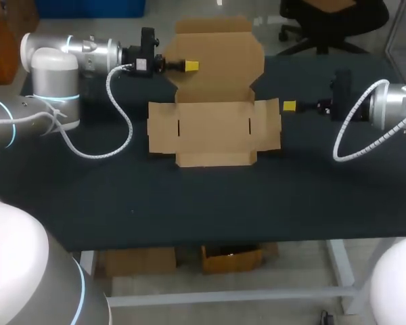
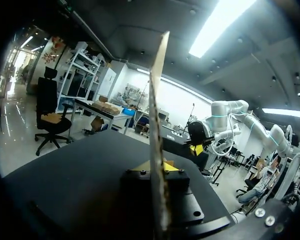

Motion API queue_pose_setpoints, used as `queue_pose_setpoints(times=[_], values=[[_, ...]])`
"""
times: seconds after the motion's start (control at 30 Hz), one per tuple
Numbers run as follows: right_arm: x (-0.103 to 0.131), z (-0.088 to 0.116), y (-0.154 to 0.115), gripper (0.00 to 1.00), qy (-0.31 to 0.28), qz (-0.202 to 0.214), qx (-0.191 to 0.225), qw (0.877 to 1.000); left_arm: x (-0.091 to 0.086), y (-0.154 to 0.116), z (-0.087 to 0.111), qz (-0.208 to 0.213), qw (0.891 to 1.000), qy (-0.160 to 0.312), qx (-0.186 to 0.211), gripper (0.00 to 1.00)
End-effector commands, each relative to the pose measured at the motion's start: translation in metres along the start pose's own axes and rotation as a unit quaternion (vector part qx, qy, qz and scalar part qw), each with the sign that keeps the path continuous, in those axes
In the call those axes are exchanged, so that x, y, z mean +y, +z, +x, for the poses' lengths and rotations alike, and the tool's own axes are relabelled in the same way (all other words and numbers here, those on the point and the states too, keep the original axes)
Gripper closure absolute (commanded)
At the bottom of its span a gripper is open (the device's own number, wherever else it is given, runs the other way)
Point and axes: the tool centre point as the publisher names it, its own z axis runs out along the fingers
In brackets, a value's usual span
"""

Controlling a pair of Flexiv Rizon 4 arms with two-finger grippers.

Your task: Assemble the packaging by folding the flat box into shape, placing the metal phone stand inside, and closing the box properly

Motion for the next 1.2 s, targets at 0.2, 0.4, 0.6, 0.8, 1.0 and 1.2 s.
queue_pose_setpoints(times=[0.2,0.4,0.6,0.8,1.0,1.2], values=[[-0.001,0.001,-0.001,1.00,0.000,-0.001,-0.001,1.000,0.000,0.000,-0.004,0.000,1.000,0.000,0.005,1.00],[-0.006,0.014,0.007,1.00,-0.034,0.026,-0.017,0.999,0.000,0.000,-0.004,0.000,1.000,0.000,0.005,1.00],[-0.023,0.028,-0.010,1.00,-0.079,0.036,-0.041,0.995,0.000,0.000,-0.004,0.000,1.000,0.000,0.005,1.00],[-0.041,0.036,-0.020,1.00,-0.111,0.044,-0.061,0.991,-0.001,0.001,-0.002,-0.001,1.000,0.006,-0.003,1.00],[-0.052,0.038,-0.022,1.00,-0.116,0.047,-0.063,0.990,-0.008,0.007,0.005,0.003,0.999,0.036,-0.008,1.00],[-0.059,0.043,-0.018,1.00,-0.125,0.053,-0.060,0.989,-0.017,0.011,0.015,0.002,0.998,0.059,-0.008,1.00]])
